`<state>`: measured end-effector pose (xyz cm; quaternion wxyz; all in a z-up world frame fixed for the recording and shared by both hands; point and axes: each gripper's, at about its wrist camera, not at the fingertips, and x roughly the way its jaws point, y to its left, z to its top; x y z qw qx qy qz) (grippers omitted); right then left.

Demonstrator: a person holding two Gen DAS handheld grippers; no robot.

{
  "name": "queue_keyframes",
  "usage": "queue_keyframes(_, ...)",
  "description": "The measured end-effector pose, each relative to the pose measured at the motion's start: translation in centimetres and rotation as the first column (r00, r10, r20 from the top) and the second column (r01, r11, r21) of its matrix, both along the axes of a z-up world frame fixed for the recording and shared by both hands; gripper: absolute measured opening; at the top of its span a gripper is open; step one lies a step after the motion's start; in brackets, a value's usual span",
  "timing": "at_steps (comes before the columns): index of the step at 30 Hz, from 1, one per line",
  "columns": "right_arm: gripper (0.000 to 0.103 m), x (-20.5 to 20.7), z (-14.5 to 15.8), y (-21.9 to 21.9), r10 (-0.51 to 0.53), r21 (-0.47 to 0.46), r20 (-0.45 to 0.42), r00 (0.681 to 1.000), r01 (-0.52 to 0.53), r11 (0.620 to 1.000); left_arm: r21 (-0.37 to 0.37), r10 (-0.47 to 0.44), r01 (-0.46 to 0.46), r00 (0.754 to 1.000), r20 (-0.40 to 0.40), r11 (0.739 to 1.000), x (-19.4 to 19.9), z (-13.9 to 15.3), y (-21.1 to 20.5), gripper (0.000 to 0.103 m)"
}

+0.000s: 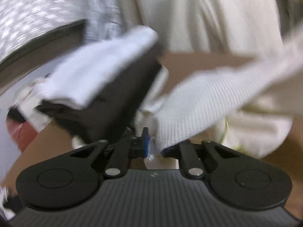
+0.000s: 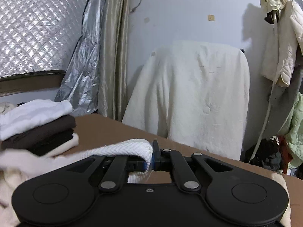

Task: Fold clothes

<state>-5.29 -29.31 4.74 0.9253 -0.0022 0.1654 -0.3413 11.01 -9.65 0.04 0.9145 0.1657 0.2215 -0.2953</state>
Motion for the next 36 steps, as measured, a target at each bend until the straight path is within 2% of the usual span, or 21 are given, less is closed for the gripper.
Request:
queue_keyframes(2,0.004,-1.5,0.7,0.7,0.047,0.007,-0.008,0.999,-0.047,0.999,-0.025,0.06,-0.057,0.993,0.104,0.998,-0.7,2.3,1.8,0.009)
queue_keyframes(8,0.004,-5.8,4.1,4.2,0.204,0.096,0.007,0.979,-0.203,0.974,-0.14,0.086,-0.056,0.973,0.212,0.989,-2.4,10.1,6.2,0.009)
queue_keyframes(11,0.004,-7.8,6.7,5.1,0.28,0.185,0.067,0.958,-0.288,0.94,-0.173,0.091,-0.036,0.944,0.317,0.984,-3.8,16.4,7.5,0.009)
queue_keyframes(14,0.004,-9.8,10.4,5.5,0.378,0.245,0.141,0.915,-0.402,0.883,-0.167,0.107,-0.042,0.91,0.401,0.985,-3.4,23.1,6.8,0.009)
queue_keyframes(16,0.004,-10.5,12.8,5.2,0.42,0.25,0.159,0.893,-0.448,0.858,-0.097,0.118,-0.08,0.863,0.492,0.992,-2.2,26.3,3.9,0.009)
queue_keyframes(17,0.004,-9.4,13.5,3.9,0.414,0.245,0.146,0.898,-0.439,0.865,-0.061,0.119,-0.103,0.835,0.537,0.993,-1.6,27.9,2.4,0.009)
queue_keyframes(18,0.004,-8.3,14.2,2.5,0.407,0.238,0.132,0.904,-0.428,0.872,-0.029,0.111,-0.114,0.824,0.556,0.993,-0.1,29.3,-0.2,0.009)
queue_keyframes(21,0.004,-4.8,16.3,-1.6,0.383,0.217,0.091,0.919,-0.394,0.893,-0.001,0.096,-0.111,0.857,0.507,0.994,5.0,31.7,-9.3,0.009)
queue_keyframes(22,0.004,-3.7,17.0,-3.0,0.375,0.21,0.078,0.924,-0.383,0.9,0.016,0.09,-0.114,0.86,0.502,0.993,6.4,30.9,-12.6,0.01)
queue_keyframes(23,0.005,-2.5,17.7,-4.3,0.366,0.202,0.064,0.928,-0.371,0.906,0.034,0.084,-0.116,0.862,0.501,0.993,7.8,30.0,-15.9,0.02)
queue_keyframes(24,0.005,-0.6,16.7,-6.6,0.315,0.194,0.032,0.948,-0.315,0.929,0.052,0.077,-0.118,0.864,0.498,0.992,9.2,29.0,-19.1,0.034)
queue_keyframes(25,0.007,1.4,15.7,-9.0,0.26,0.184,-0.001,0.966,-0.255,0.949,0.086,0.08,-0.142,0.86,0.505,0.986,10.5,27.1,-22.1,0.078)
queue_keyframes(26,0.031,2.9,13.9,-11.0,0.18,0.143,-0.048,0.982,-0.172,0.975,0.138,0.089,-0.182,0.857,0.507,0.974,11.4,24.7,-24.7,0.103)
queue_keyframes(28,0.067,5.3,9.6,-14.8,-0.006,0.054,-0.135,0.991,0.013,0.998,0.24,0.058,-0.197,0.871,0.488,0.951,11.6,19.3,-27.9,0.103)
queue_keyframes(30,0.065,5.6,3.9,-17.3,-0.115,0.067,-0.207,0.972,0.131,0.989,0.287,-0.027,-0.109,0.902,0.43,0.952,10.0,13.9,-28.2,0.103)
queue_keyframes(31,0.065,5.2,1.7,-17.6,-0.119,0.103,-0.222,0.968,0.144,0.984,0.299,-0.063,-0.066,0.914,0.402,0.952,8.9,11.5,-27.3,0.103)
queue_keyframes(33,0.065,3.3,-2.7,-17.2,-0.061,0.205,-0.202,0.978,0.104,0.973,0.304,-0.107,0.002,0.938,0.33,0.953,6.8,7.3,-24.5,0.103)
queue_keyframes(36,0.065,0.0,-7.9,-15.1,0.012,0.299,-0.176,0.984,0.042,0.953,0.279,-0.128,0.071,0.973,0.191,0.958,4.1,1.7,-18.9,0.103)
